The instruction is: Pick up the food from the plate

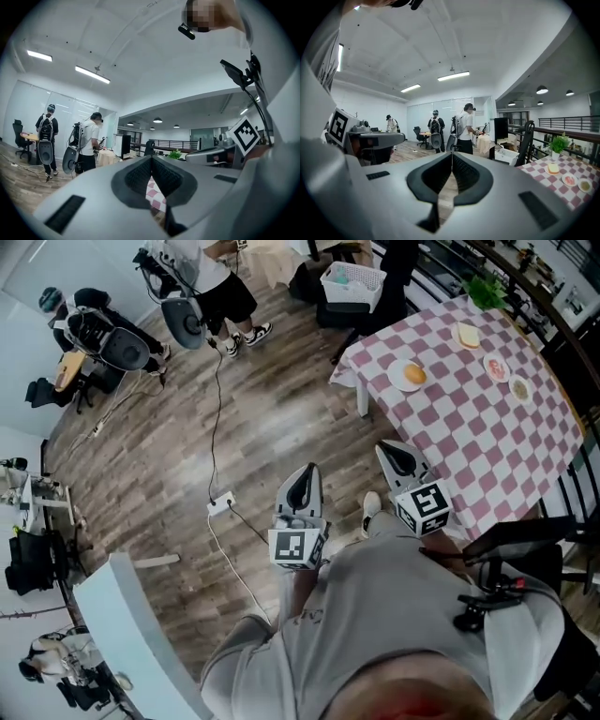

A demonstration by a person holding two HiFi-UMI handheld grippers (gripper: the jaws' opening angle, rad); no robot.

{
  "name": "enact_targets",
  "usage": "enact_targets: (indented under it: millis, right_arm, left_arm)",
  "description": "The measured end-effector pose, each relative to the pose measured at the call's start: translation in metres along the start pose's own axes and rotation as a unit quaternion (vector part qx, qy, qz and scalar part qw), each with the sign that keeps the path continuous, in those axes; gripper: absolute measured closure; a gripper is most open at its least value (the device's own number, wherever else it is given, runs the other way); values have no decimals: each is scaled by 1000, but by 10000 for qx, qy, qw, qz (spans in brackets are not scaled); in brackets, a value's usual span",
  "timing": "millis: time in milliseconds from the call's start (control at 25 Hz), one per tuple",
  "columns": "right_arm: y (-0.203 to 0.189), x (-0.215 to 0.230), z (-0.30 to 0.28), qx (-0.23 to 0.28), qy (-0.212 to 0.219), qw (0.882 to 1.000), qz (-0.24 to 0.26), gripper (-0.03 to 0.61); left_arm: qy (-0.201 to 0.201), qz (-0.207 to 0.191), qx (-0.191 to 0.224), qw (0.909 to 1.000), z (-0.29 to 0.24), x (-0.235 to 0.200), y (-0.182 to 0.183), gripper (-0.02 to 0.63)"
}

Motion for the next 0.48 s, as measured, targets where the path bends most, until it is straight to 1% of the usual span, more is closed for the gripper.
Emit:
enact_targets:
  millis: [160, 280, 400, 480]
  right_arm:
    - [5, 58, -32, 87, -109, 9998, 133, 563]
    - [15, 105, -53, 211, -289, 9993, 147, 563]
    - [16, 151, -64, 256, -593, 9978, 173, 563]
    - [14, 174, -66, 275, -860, 9959, 90, 563]
  left_arm:
    - [-128, -115, 83, 9998, -71, -3, 8, 606]
    - [-243, -135, 139, 9995, -125, 3, 14, 606]
    - [-379, -61, 222, 9990, -168, 13, 14, 606]
    - [-609, -88, 161, 9980, -188, 19, 10, 606]
Point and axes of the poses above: the fingertips, and each gripper's own axes: z backward along the fingers, x to its right, y out of its top, the point moved 3 cm from there along z, backward along the fingers, and after that the axes turned 15 degrees about x, right-handed, at the moved point
